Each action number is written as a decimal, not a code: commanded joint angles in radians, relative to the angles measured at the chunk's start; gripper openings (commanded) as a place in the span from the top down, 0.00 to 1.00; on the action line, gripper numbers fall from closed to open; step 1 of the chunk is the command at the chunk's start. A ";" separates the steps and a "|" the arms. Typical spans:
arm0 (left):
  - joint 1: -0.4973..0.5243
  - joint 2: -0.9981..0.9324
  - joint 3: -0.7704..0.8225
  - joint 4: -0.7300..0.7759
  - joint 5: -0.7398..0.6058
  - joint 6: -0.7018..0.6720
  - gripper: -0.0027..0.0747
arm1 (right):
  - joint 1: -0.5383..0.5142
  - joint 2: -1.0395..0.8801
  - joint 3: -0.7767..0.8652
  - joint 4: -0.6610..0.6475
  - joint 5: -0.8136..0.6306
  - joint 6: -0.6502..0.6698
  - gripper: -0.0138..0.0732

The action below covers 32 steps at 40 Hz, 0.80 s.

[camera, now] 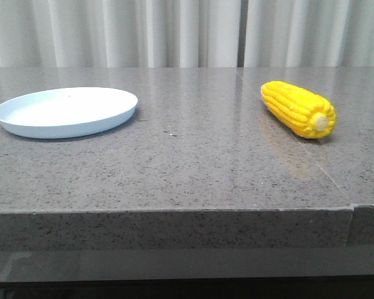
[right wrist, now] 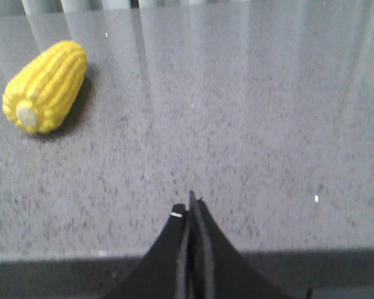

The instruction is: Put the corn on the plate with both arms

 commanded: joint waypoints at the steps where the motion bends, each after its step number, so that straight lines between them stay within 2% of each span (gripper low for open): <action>1: 0.001 -0.020 -0.009 0.000 -0.220 -0.002 0.99 | -0.006 0.004 -0.040 -0.007 -0.135 -0.009 0.91; 4: 0.001 -0.017 -0.047 0.000 -0.259 -0.002 0.99 | -0.006 0.006 -0.089 -0.007 -0.122 -0.009 0.91; 10: 0.001 0.033 -0.192 0.008 -0.087 -0.002 0.99 | -0.006 0.023 -0.238 -0.007 -0.057 -0.009 0.91; 17: 0.001 0.211 -0.356 0.158 0.055 -0.002 0.99 | -0.006 0.181 -0.423 -0.007 0.056 -0.009 0.91; 24: 0.001 0.369 -0.426 0.172 0.077 -0.002 0.99 | -0.006 0.349 -0.510 -0.007 0.036 -0.009 0.91; 32: 0.001 0.381 -0.426 0.170 0.073 -0.002 0.97 | -0.006 0.382 -0.519 -0.007 0.028 -0.009 0.88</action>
